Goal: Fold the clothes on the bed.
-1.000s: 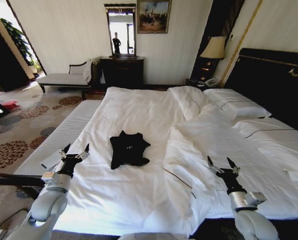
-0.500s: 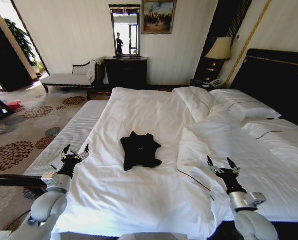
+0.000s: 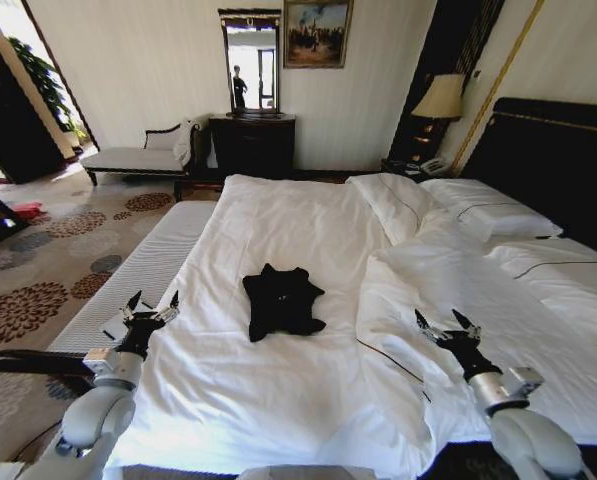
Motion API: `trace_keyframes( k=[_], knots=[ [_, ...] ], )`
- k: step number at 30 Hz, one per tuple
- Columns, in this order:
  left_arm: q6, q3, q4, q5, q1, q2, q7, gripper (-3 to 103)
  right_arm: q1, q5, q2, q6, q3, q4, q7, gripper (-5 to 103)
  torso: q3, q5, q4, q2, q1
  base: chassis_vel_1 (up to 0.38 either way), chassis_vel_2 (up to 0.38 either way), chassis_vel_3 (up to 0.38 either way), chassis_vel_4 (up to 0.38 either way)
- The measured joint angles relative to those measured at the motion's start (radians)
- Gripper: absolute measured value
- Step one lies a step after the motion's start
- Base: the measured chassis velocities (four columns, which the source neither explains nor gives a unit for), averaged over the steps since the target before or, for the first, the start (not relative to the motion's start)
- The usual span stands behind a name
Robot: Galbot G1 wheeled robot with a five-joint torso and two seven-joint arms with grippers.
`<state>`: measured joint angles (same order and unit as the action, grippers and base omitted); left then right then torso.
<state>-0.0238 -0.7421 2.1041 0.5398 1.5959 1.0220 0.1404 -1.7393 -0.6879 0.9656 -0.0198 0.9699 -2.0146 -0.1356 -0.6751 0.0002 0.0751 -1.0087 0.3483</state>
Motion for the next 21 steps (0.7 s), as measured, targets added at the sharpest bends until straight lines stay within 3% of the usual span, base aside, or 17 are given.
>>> trace_keyframes(
  k=[5,18,21],
  knots=[
    [0.000,0.002,0.000,-0.001,-0.004,0.002,0.000,100,0.007,-0.032,-0.054,-0.005,0.000,0.037,-0.035,100,0.000,0.0000,0.0002,0.000,0.000,0.000,0.000,0.000,0.000],
    [0.008,0.015,-0.014,-0.013,-0.007,0.020,0.000,100,0.070,0.004,-0.197,0.032,-0.077,0.187,-0.075,100,0.000,-0.0003,0.0000,0.000,0.000,0.000,0.000,0.000,0.000],
    [0.008,0.016,-0.015,-0.014,-0.009,0.023,0.000,100,0.070,0.010,-0.202,0.036,-0.089,0.191,-0.085,100,0.000,-0.0002,0.0001,0.000,0.000,0.000,0.000,0.000,0.000]
  ],
)
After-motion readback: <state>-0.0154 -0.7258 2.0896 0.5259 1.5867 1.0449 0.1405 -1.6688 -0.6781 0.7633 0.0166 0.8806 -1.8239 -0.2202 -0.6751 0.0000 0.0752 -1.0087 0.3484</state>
